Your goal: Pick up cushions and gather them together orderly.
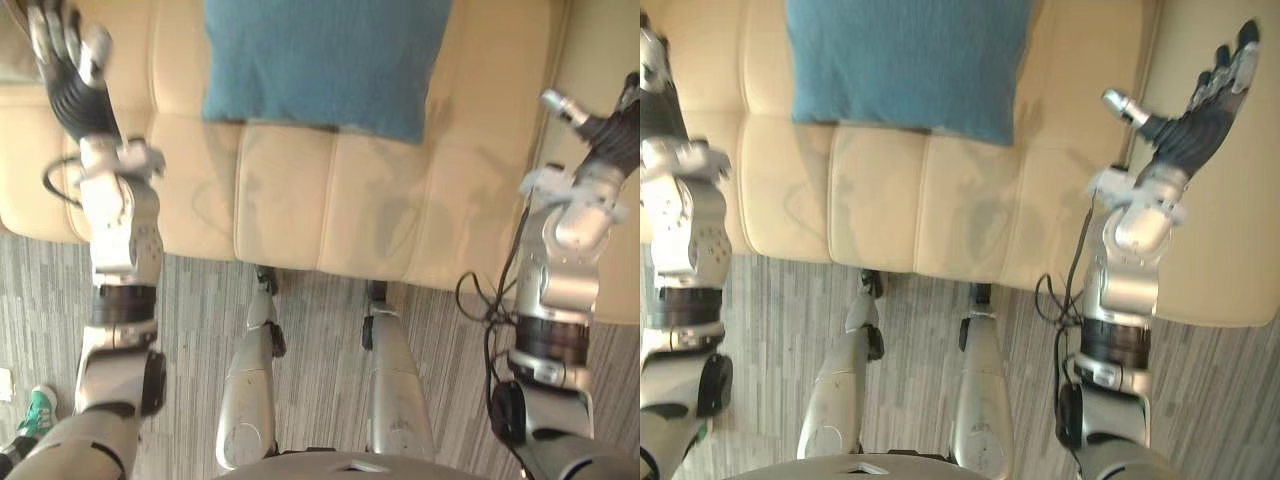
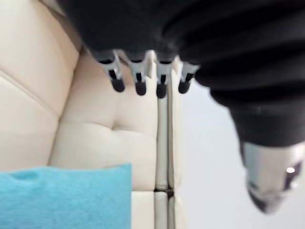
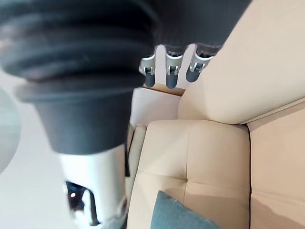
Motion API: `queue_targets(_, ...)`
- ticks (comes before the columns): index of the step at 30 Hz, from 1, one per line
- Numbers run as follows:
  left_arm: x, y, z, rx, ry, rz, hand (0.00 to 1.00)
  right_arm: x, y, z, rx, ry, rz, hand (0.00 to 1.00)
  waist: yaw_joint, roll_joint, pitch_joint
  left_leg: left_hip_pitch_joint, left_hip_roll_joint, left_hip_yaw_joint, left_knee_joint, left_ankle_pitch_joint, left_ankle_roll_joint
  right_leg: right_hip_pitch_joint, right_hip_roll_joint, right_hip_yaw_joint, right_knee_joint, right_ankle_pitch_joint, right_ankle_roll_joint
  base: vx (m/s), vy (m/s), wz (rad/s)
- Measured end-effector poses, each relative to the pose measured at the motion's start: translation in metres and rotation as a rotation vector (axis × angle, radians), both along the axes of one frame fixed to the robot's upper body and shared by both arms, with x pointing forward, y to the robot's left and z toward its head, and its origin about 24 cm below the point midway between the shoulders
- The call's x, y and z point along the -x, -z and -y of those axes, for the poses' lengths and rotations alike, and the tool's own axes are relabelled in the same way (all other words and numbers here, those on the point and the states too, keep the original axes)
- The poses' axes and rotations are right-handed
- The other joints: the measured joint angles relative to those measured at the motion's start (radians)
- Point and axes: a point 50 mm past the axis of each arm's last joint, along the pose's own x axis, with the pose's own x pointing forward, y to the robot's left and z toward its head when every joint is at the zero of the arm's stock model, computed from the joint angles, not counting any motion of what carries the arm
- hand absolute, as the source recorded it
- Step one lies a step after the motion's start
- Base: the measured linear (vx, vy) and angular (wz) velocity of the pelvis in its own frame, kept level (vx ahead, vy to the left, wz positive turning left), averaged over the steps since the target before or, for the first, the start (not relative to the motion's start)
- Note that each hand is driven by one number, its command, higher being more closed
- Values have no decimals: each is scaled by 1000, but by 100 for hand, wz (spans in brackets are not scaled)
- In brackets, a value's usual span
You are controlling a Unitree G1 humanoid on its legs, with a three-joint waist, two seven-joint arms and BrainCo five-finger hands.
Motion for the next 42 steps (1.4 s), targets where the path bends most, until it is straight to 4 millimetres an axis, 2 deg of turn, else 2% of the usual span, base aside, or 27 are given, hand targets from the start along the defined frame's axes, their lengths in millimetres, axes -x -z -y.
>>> queue_targets(1,28,91,-3,48,1,-281,0,11,73,-18,9,-69,-260,0,4,-40,-39,99,6,4,57,-60,-4,133,1,-8,-22,-20,-10,32,-170,2)
queue_targets(3,39,118,-1,-1,12,-396,0,20,105,-22,-34,-95,-373,0,8,-54,-87,112,6,2,57,-75,-6,149,0,-13,-30,-27,-13,5,-79,2)
queue_targets(6,50,142,2,17,15,-481,0,27,128,-26,-77,-112,-450,0,6,-57,-104,140,10,11,57,-75,-5,182,2,-9,-55,-19,-19,11,-6,-8)
queue_targets(7,59,169,9,69,20,-574,0,31,154,-31,-132,-116,-543,0,6,-59,-106,201,9,25,53,-83,3,248,1,-3,-81,-14,-15,77,2,-25)
queue_targets(8,73,201,18,108,41,-701,0,40,188,-36,-170,-120,-683,0,8,-63,-125,268,7,39,49,-97,-4,317,1,4,-110,-10,-9,116,10,-30)
queue_targets(9,88,225,26,125,67,-806,0,52,218,-41,-206,-132,-809,0,5,-68,-164,304,7,50,49,-109,-6,352,1,7,-129,-8,-5,76,11,-26)
queue_targets(10,96,238,30,133,79,-862,0,57,232,-44,-224,-137,-869,0,6,-71,-189,314,8,55,49,-117,-10,363,1,9,-138,-8,-5,140,10,-18)
queue_targets(11,115,267,40,146,107,-1002,0,74,266,-47,-256,-134,-1027,0,9,-71,-235,345,11,58,41,-124,-12,404,5,7,-168,-6,-4,135,4,-11)
queue_targets(12,129,287,46,149,126,-1109,0,87,290,-48,-284,-132,-1152,0,6,-71,-262,370,13,58,22,-124,-14,429,9,4,-189,-2,-4,154,5,-7)
queue_targets(16,160,328,51,132,150,-1356,0,118,339,-48,-384,-99,-1407,0,3,-74,-281,423,16,55,-3,-122,-18,505,16,1,-268,31,-4,45,9,-5)
queue_targets(20,189,350,43,81,137,-1537,0,145,366,-46,-485,-53,-1568,0,3,-79,-286,475,10,55,-4,-133,-18,594,12,2,-354,68,1,36,22,-4)
queue_targets(25,215,363,31,68,109,-1669,0,168,380,-44,-568,-7,-1667,0,1,-85,-303,522,7,62,-10,-147,-25,648,12,18,-386,80,0,4,7,-6)
queue_targets(28,219,365,30,58,104,-1692,0,166,381,-45,-586,-5,-1672,0,4,-92,-304,551,7,100,-10,-157,-30,648,13,62,-387,87,-3,-37,15,-39)
queue_targets(32,210,363,29,38,102,-1677,0,156,379,-49,-587,-25,-1655,0,9,-111,-281,583,11,163,-5,-167,-26,640,17,118,-388,107,-18,-63,13,-47)
queue_targets(34,203,360,23,17,82,-1660,0,153,380,-57,-597,-47,-1648,0,14,-130,-268,566,19,191,10,-177,-20,601,29,115,-366,147,-38,-96,-3,-59)
queue_targets(35,190,355,20,5,70,-1625,0,144,377,-62,-569,-76,-1631,0,22,-134,-258,508,37,184,73,-215,5,553,48,69,-358,207,-120,-125,-10,-85)
queue_targets(36,188,355,23,18,71,-1616,0,135,373,-62,-546,-90,-1610,0,40,-113,-244,478,78,179,96,-202,32,529,57,16,-323,197,-136,-195,-50,-82)
queue_targets(37,185,353,22,9,69,-1606,0,132,372,-65,-551,-99,-1601,0,30,-109,-227,466,82,187,124,-212,27,475,42,-42,-84,76,-127,-190,-71,-37)
queue_targets(38,182,352,22,4,69,-1598,0,136,374,-66,-555,-96,-1609,0,28,-114,-227,461,80,178,137,-216,29,468,32,-62,19,29,-120,-119,-97,24)
queue_targets(39,177,348,21,-6,68,-1574,0,145,377,-67,-566,-89,-1634,0,28,-123,-231,459,72,151,160,-219,32,481,10,-83,193,-35,-98,-67,-105,45)
queue_targets(40,176,347,20,-13,65,-1566,0,147,378,-68,-565,-94,-1646,0,29,-135,-232,449,63,139,175,-211,35,506,-9,-82,287,-50,-82,-41,-78,44)
queue_targets(41,177,347,19,-14,62,-1569,0,148,379,-70,-561,-99,-1655,0,29,-142,-235,440,59,137,184,-208,32,516,-19,-80,308,-53,-74,-139,-138,18)
queue_targets(42,180,347,12,-17,43,-1579,0,143,379,-72,-553,-112,-1651,0,35,-165,-240,421,47,141,209,-194,22,515,-23,-77,290,-79,-33,-160,-106,-3)
